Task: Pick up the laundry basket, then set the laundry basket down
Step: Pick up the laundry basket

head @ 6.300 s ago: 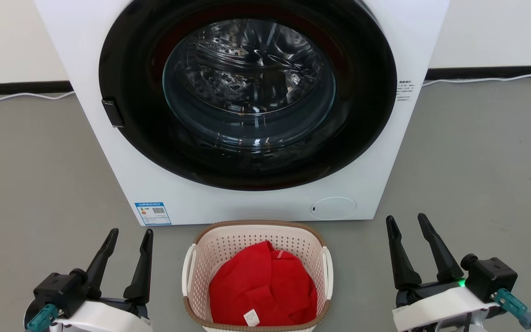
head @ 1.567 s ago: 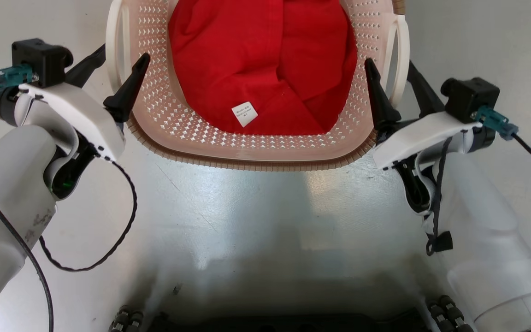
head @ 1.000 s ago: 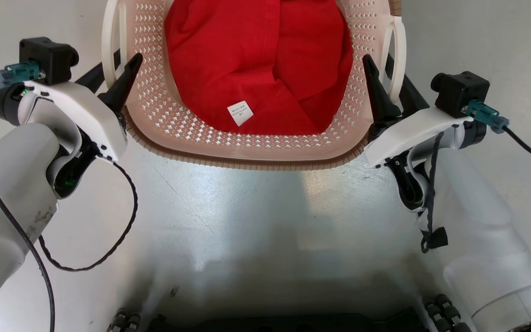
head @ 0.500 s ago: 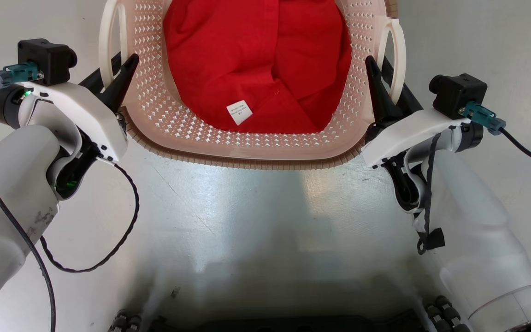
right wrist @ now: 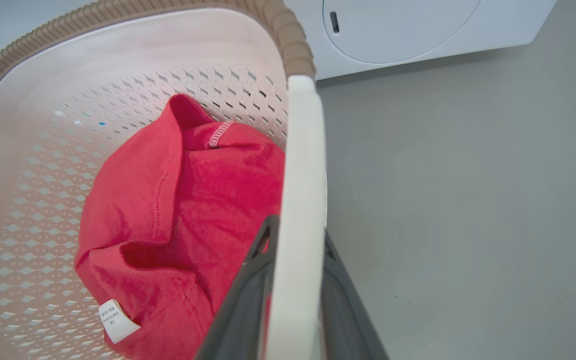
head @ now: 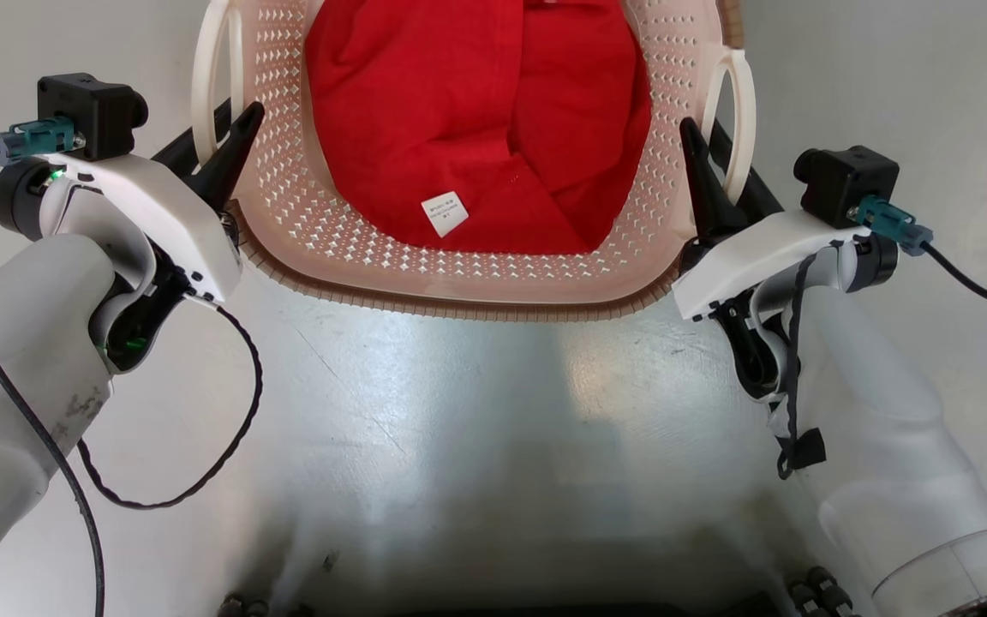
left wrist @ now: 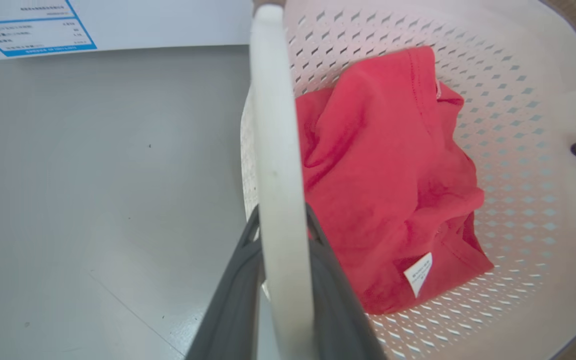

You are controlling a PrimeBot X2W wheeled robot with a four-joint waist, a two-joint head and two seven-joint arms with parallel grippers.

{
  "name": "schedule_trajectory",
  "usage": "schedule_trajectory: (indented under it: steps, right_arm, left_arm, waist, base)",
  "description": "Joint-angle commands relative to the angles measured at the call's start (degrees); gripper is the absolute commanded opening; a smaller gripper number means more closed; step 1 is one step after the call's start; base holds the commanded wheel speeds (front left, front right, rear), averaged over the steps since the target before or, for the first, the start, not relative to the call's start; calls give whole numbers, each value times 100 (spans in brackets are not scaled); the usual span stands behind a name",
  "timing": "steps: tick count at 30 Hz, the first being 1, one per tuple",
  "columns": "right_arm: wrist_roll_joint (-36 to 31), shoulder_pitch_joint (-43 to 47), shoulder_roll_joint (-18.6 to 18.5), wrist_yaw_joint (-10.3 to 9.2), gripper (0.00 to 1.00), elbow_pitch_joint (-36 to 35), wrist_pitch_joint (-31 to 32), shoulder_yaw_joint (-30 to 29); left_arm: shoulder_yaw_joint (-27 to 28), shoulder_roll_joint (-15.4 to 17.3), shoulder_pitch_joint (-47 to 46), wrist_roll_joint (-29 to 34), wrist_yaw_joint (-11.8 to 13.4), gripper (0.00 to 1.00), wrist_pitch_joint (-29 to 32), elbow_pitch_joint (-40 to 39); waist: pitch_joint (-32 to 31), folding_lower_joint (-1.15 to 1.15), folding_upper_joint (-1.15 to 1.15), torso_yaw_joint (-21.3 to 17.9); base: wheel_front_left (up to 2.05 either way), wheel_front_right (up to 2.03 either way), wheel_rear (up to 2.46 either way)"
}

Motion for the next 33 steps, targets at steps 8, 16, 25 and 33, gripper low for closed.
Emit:
schedule_trajectory:
  steps: [8, 16, 25, 33]
  right_arm:
    - [187, 100, 69, 89, 0, 252, -37, 375]
    - [378, 24, 69, 89, 0, 582, -37, 667]
    - [635, 7, 69, 89, 0, 825, -37, 959]
    - [1001, 54, 69, 89, 0, 1207, -37, 1314]
  left_arm:
    - [44, 269, 256, -162, -72, 0, -35, -73]
    - [-189, 224, 489, -419, -72, 0, -35, 2]
    - [-395, 83, 780, -509, -72, 0, -16, 234]
    - [-455, -114, 1083, -552, -72, 0, 108, 414]
  waist:
    - [-483, 0, 0, -18]
    - [-960, 0, 0, -67]
    - [-1476, 0, 0, -126]
    - [-2017, 0, 0, -179]
  base:
    - [0, 0, 0]
    - [0, 0, 0]
    - [0, 0, 0]
    - [0, 0, 0]
